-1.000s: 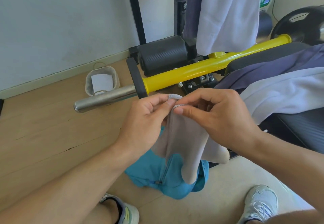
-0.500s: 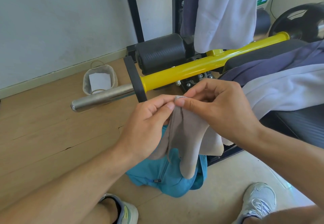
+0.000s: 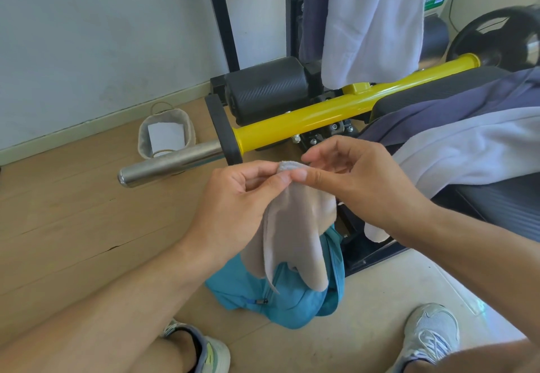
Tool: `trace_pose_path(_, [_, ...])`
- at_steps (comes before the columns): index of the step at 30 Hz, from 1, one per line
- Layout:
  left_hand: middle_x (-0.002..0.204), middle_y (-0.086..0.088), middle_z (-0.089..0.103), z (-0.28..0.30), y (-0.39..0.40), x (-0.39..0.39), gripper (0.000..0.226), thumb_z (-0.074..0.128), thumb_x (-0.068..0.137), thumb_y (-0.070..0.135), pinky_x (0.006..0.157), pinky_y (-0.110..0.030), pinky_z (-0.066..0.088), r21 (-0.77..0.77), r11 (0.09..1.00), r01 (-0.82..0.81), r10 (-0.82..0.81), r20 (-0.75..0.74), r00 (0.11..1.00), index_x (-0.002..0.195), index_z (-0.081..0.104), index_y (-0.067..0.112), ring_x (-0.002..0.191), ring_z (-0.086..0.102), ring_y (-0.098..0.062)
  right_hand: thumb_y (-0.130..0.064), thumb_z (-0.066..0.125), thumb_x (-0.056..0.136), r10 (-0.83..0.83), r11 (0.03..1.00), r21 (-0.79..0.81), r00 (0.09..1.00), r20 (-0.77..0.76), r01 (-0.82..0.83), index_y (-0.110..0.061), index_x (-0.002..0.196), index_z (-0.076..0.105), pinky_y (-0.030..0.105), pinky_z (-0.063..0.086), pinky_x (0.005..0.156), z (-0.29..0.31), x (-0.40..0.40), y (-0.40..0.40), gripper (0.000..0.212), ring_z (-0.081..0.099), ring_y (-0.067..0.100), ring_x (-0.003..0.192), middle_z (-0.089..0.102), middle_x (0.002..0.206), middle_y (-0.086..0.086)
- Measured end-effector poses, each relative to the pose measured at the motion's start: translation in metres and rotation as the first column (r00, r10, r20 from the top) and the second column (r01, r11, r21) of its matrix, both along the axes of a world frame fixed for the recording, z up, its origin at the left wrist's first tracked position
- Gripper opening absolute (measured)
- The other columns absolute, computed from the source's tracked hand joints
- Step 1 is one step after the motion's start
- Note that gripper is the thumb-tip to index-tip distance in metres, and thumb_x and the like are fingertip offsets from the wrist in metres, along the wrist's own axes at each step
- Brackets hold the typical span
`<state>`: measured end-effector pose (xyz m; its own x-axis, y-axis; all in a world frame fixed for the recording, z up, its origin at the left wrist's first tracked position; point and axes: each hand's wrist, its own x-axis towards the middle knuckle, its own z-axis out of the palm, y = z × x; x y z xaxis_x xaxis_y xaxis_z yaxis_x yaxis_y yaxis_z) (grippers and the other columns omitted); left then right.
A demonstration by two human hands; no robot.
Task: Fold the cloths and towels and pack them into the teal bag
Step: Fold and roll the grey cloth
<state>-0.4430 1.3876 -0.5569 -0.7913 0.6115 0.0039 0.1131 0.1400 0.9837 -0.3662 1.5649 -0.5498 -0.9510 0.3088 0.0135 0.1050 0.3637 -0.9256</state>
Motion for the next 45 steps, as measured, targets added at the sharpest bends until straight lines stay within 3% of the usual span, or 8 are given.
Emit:
trace_pose_path(3, [0.093,-0.001,0.08,0.002,-0.003,-0.008,0.025,0.071,0.083,0.038,0.094,-0.05,0.057,0.002,1.0,-0.015,0.015,0.009,1.0,0.096,0.081,0.019,0.094,0.074,-0.021,-0.07,0.07,0.061,0.178,0.956,0.21,0.974,0.141,-0.205,-0.037,0.121,0.068,0.006,0.043,0.088,-0.001,-0.003,0.007,0.069,0.058,-0.01,0.11,0.067,0.115,-0.024])
trace_pose_path(5, [0.095,-0.001,0.079,0.004,-0.006,-0.015,0.021,0.075,0.083,0.037,0.094,-0.044,0.056,-0.005,0.999,0.035,-0.035,0.014,0.999,0.094,0.082,0.021,0.096,0.073,-0.019,-0.065,0.075,0.066,0.276,0.915,0.239,0.936,0.216,-0.325,-0.034,0.12,0.069,0.008,0.042,0.094,-0.001,-0.004,0.009,0.063,0.056,-0.008,0.114,0.065,0.122,-0.023])
trace_pose_path(10, [0.088,0.006,0.078,0.01,-0.013,-0.025,0.015,0.069,0.079,0.028,0.081,-0.019,0.055,0.015,0.992,0.122,-0.121,-0.05,0.991,0.088,0.08,0.022,0.087,0.069,-0.005,-0.057,0.082,0.072,0.356,0.865,0.266,0.894,0.271,-0.425,-0.028,0.087,0.063,0.046,0.047,0.103,-0.007,-0.007,0.01,0.037,0.063,0.008,0.098,0.069,0.1,-0.014])
trace_pose_path(13, [0.092,0.012,0.078,0.011,-0.016,-0.03,0.015,0.068,0.08,0.03,0.083,-0.016,0.053,0.013,0.997,0.08,-0.079,-0.1,0.992,0.086,0.081,0.034,0.092,0.069,-0.001,-0.053,0.085,0.068,0.381,0.888,0.188,0.9,0.211,-0.42,-0.018,0.084,0.057,0.056,0.053,0.085,-0.01,-0.007,0.011,0.048,0.065,0.023,0.086,0.069,0.088,0.0])
trace_pose_path(25, [0.096,0.003,0.078,0.004,-0.022,-0.044,0.012,0.067,0.094,0.025,0.093,-0.047,0.053,-0.037,0.992,-0.123,0.117,-0.125,0.985,0.097,0.079,0.029,0.092,0.069,-0.013,-0.051,0.084,0.074,0.432,0.823,0.259,0.854,0.292,-0.505,-0.031,0.103,0.068,0.028,0.056,0.076,-0.003,-0.007,0.016,0.039,0.068,0.004,0.087,0.072,0.095,-0.014])
trace_pose_path(30, [0.089,0.009,0.076,0.005,-0.022,-0.046,0.017,0.064,0.099,0.02,0.087,-0.032,0.052,-0.012,0.964,-0.265,0.258,-0.192,0.947,0.093,0.075,0.032,0.086,0.065,-0.004,-0.058,0.07,0.084,0.329,0.738,0.489,0.881,0.341,-0.465,-0.035,0.106,0.044,0.035,0.049,0.07,-0.003,-0.01,0.018,0.041,0.06,0.01,0.08,0.064,0.09,-0.009])
trace_pose_path(36, [0.097,-0.001,0.075,0.003,-0.024,-0.05,0.015,0.061,0.098,0.028,0.085,-0.036,0.052,0.028,0.915,-0.403,0.397,-0.249,0.883,0.093,0.073,0.035,0.089,0.064,-0.009,-0.06,0.071,0.081,0.368,0.668,0.469,0.805,0.466,-0.577,-0.027,0.101,0.069,0.04,0.054,0.071,-0.004,-0.004,0.023,0.038,0.063,0.013,0.077,0.07,0.086,-0.005])
trace_pose_path(45, [0.106,-0.015,0.071,0.004,-0.027,-0.065,0.013,0.056,0.102,0.025,0.095,-0.051,0.052,0.06,0.829,-0.556,0.559,-0.129,0.819,0.1,0.068,0.024,0.09,0.061,-0.015,-0.053,0.077,0.077,0.167,0.649,0.6,0.858,0.486,-0.467,-0.027,0.093,0.06,0.039,0.052,0.071,-0.004,-0.006,0.024,0.035,0.058,0.016,0.078,0.063,0.084,-0.007])
